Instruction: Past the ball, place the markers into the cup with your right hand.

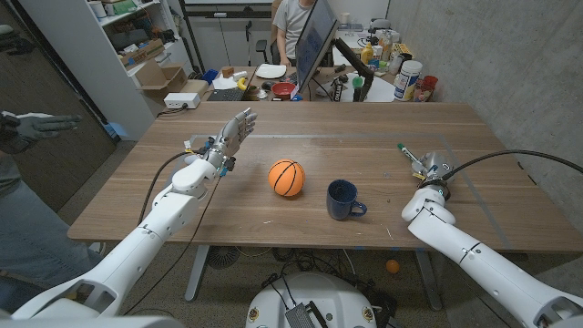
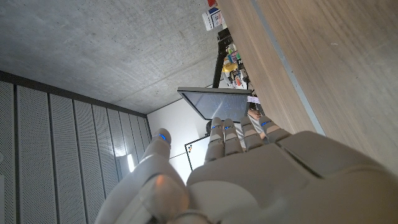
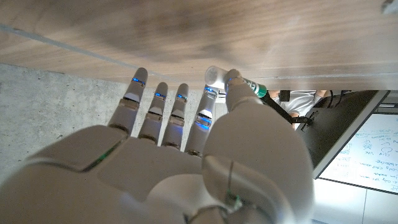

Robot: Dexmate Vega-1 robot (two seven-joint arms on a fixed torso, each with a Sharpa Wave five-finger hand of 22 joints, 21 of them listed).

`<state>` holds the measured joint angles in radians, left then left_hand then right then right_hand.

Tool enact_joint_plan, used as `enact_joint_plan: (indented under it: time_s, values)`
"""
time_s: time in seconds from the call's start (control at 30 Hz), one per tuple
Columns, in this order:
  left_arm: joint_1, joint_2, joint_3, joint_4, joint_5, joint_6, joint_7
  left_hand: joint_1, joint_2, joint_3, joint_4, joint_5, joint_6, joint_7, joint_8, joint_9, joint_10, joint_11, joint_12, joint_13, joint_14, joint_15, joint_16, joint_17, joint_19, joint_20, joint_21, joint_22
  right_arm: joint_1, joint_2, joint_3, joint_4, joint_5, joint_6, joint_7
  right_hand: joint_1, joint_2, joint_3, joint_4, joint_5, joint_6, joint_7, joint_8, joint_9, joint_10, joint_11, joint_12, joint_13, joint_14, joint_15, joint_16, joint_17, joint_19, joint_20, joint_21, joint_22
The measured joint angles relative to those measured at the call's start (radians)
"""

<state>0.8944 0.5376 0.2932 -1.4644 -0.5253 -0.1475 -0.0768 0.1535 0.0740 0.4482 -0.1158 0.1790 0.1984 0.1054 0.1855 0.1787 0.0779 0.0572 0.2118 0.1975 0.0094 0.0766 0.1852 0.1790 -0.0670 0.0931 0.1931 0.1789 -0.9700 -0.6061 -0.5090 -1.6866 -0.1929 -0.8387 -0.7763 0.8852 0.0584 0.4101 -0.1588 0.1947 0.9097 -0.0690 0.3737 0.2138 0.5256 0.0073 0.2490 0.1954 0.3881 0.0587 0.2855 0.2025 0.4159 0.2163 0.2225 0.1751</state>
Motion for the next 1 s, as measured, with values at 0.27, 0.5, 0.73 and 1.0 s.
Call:
enact_joint_plan:
  time_s: [0.27, 0.5, 0.73, 1.0]
  values:
    - [0.000, 0.003, 0.001, -0.003, 0.000, 0.000, -0.002, 0.000, 0.000, 0.000, 0.000, 0.000, 0.000, 0.000, 0.000, 0.000, 0.000, 0.000, 0.000, 0.000, 0.000, 0.000, 0.000, 0.000, -0.002, -0.002, 0.000, 0.000, -0.025, -0.022, 0.015, -0.050, -0.018, 0.004, -0.011, 0.007, -0.007, 0.004, -0.004, -0.003, 0.088, 0.088, 0.000, -0.003, 0.005, -0.005, -0.005, 0.000, 0.000, 0.000, 0.000, -0.003, 0.005, 0.005, 0.000, 0.000]
    - [-0.008, 0.003, 0.003, 0.000, 0.003, -0.002, -0.010, 0.000, 0.000, 0.000, 0.000, 0.000, 0.000, 0.000, 0.000, 0.000, 0.000, 0.000, 0.000, 0.000, 0.000, 0.000, 0.000, 0.000, -0.002, -0.002, 0.000, 0.000, -0.058, -0.049, 0.032, -0.105, -0.039, 0.000, -0.017, 0.011, -0.011, 0.004, -0.004, -0.003, 0.089, 0.089, 0.000, -0.006, 0.005, -0.005, -0.005, 0.000, 0.000, 0.000, 0.000, -0.002, 0.012, -0.002, -0.005, 0.000]
    - [-0.014, 0.003, 0.005, 0.005, 0.005, -0.011, -0.018, 0.000, 0.000, 0.000, 0.000, 0.000, 0.000, 0.000, 0.000, 0.000, 0.000, 0.000, 0.000, 0.000, 0.000, 0.000, 0.000, 0.000, -0.002, -0.002, 0.000, 0.000, -0.087, -0.071, 0.048, -0.151, -0.055, -0.005, -0.021, 0.011, -0.011, 0.004, -0.004, -0.004, 0.089, 0.089, 0.000, -0.008, 0.011, -0.011, -0.009, 0.000, 0.000, 0.000, 0.000, 0.000, 0.012, -0.002, -0.004, 0.000]
    - [-0.019, 0.003, 0.007, 0.013, 0.006, -0.017, -0.024, 0.000, 0.000, 0.000, 0.000, 0.000, 0.000, 0.000, 0.000, 0.000, 0.000, 0.000, 0.000, 0.000, 0.000, 0.000, 0.000, 0.000, -0.007, 0.003, 0.000, 0.000, -0.114, -0.094, 0.060, -0.182, -0.092, 0.008, -0.031, 0.012, -0.012, -0.001, -0.002, -0.004, 0.089, 0.089, 0.000, -0.008, 0.018, -0.018, -0.009, 0.000, 0.006, -0.006, 0.000, 0.000, 0.016, 0.002, -0.004, 0.000]
